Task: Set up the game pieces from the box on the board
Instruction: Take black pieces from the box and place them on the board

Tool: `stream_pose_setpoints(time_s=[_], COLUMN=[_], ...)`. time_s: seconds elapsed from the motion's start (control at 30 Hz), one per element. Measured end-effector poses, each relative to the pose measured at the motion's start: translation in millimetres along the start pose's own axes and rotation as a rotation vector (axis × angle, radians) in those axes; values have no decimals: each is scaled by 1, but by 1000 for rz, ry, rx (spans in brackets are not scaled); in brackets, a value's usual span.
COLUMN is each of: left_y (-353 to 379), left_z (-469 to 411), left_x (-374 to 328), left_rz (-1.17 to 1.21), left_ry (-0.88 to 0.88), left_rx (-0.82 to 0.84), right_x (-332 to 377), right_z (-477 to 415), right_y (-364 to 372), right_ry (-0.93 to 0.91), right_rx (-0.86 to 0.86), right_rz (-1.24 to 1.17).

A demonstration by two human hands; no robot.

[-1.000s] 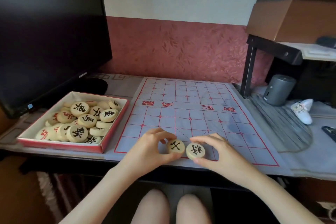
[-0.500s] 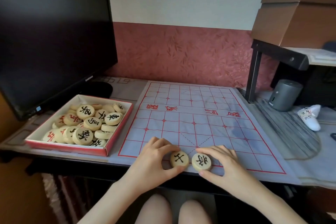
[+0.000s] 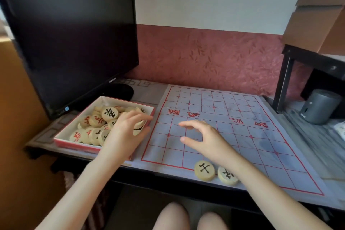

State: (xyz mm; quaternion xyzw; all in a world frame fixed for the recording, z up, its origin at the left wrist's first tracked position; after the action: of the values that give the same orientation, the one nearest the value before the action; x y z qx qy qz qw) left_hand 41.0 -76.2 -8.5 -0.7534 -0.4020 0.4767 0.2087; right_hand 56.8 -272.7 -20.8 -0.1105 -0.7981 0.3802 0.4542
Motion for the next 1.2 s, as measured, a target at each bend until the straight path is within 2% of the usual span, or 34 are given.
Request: stream_pose_setpoints(time_s=[0.13,0.23,0.5,0.77,0.97,1.2], left_y=[-32,-48,-40,-49,-60,-7], left_z=[-18,-27,-40,-45,-48,-39], left_x=[50,73,102,104,68,-9], left_rz=[-103,-182,-188,-145,-77,35], left_ry=[-157,-202,-261,-262,-224,-80], left_rx=[-29,-18,160,68,-17,127], right_x=[24,36,40,36,37,19], right_z=[-54,-85,-117,-116,-99,-48], right_y=[34,58,94,93,60,-4], right_ry=[-83,-114,-115,-107,-171,-147], right_rx=[88,147,233,142,58,-26], right_rz=[4,25,78,-1,19,122])
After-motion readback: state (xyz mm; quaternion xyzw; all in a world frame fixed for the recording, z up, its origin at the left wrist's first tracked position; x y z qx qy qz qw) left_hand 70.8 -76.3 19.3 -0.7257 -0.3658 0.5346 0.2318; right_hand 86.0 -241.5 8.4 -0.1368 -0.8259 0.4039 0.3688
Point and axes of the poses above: each hand's wrist, its own z-axis away from the middle knuckle, its own y-axis out of the palm, x = y × z, the point moved 8 cm from there along -z, towards the middle knuckle, and after that the axes turned 8 degrees about -y, right-handed, at the moved point
